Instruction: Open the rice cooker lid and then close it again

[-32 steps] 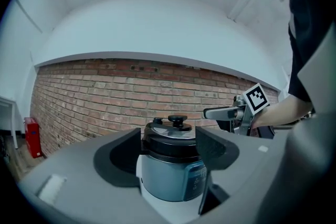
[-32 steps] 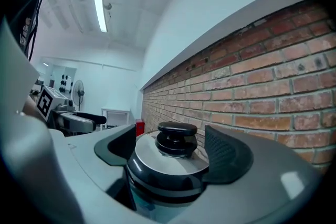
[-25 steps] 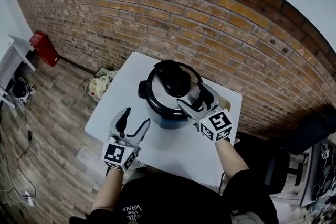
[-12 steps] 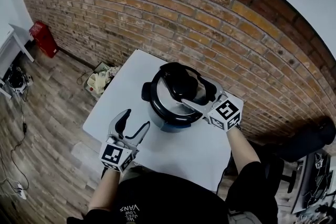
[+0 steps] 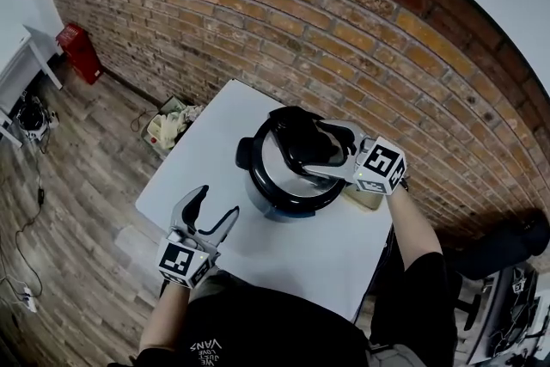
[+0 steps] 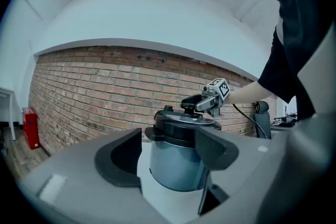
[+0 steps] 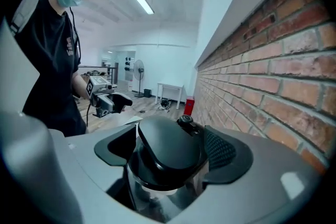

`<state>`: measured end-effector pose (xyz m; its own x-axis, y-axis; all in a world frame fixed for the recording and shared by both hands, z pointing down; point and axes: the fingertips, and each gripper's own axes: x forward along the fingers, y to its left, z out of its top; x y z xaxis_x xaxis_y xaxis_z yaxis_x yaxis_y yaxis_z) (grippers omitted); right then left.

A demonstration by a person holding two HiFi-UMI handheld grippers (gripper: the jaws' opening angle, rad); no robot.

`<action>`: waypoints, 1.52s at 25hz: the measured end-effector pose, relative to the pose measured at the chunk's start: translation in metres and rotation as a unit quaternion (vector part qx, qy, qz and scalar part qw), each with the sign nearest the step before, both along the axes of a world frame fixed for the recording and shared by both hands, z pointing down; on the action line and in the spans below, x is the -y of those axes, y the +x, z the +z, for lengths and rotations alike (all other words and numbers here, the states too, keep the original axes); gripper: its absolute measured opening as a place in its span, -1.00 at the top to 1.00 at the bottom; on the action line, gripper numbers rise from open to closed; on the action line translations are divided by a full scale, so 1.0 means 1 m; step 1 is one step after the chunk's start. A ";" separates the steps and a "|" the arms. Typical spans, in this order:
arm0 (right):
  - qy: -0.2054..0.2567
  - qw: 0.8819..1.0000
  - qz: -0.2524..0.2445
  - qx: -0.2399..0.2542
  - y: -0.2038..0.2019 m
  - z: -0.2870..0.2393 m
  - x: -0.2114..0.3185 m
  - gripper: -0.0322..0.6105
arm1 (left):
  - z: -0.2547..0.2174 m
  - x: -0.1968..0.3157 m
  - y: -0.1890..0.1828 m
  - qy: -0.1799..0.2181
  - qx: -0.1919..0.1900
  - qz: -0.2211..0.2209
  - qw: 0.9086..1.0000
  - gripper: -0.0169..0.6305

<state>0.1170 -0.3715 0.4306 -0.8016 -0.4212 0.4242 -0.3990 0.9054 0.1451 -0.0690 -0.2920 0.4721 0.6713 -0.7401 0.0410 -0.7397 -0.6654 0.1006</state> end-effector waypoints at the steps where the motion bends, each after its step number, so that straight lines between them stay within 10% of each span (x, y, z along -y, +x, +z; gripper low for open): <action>1: -0.005 1.000 -0.014 -0.002 -0.002 0.000 0.001 -0.38 | 0.000 0.001 -0.001 0.001 0.002 -0.003 1.000 -0.04; 14: -0.058 0.982 -0.173 -0.053 -0.017 0.019 -0.008 -0.29 | 0.011 0.005 0.001 -0.020 0.021 -0.023 0.999 -0.04; 38: -0.051 0.983 -0.171 -0.053 -0.018 0.015 -0.008 -0.12 | 0.013 0.020 0.006 -0.046 0.021 -0.015 0.999 -0.04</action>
<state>0.0987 -0.3636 0.4454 -0.8377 -0.0859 0.5393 -0.0566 0.9959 0.0708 -0.0631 -0.3116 0.4850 0.6457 -0.7510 0.1383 -0.7635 -0.6327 0.1292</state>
